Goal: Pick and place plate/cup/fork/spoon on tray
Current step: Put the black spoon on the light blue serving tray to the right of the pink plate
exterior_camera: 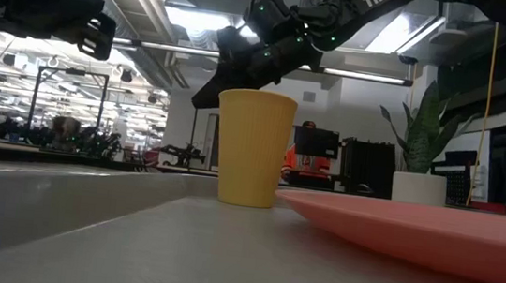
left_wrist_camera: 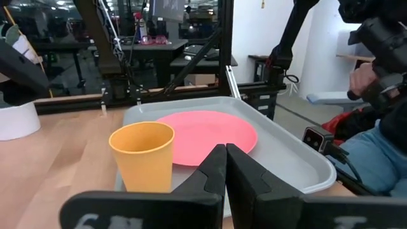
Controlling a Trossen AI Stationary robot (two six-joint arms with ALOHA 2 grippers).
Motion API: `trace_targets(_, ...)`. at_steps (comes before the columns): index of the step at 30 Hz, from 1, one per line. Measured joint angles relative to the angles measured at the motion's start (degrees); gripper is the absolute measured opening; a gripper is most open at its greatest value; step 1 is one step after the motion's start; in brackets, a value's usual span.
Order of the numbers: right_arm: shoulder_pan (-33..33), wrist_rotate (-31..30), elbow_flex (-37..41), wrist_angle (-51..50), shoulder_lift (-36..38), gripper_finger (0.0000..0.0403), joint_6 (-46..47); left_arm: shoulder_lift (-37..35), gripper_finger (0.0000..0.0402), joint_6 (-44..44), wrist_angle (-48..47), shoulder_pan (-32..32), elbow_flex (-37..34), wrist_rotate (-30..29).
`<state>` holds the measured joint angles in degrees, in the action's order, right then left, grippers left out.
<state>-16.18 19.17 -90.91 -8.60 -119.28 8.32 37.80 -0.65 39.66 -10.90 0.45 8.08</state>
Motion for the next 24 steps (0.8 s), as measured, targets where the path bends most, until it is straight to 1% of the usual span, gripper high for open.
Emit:
trace_targets(5, 0.1, 0.0, 0.0, 0.0, 0.0, 0.0056, 4.0, 0.0, 0.0, 3.8, -0.2, 0.0, 0.0, -0.1)
trace_targets(9, 0.1, 0.0, 0.0, 0.2, 0.0, 0.0056, 8.0, 0.0, 0.0, 4.2, -0.2, 0.0, 0.0, -0.1)
trace_targets(18, 1.1, 0.0, 0.0, -0.1, 0.0, 0.0056, 7.5, 0.0, 0.0, 4.2, -0.2, 0.0, 0.0, -0.1)
trace_targets(24, 1.7, 0.0, 0.0, -0.2, 0.0, 0.0056, 3.3, 0.0, 0.0, 4.2, -0.2, 0.0, 0.0, -0.1)
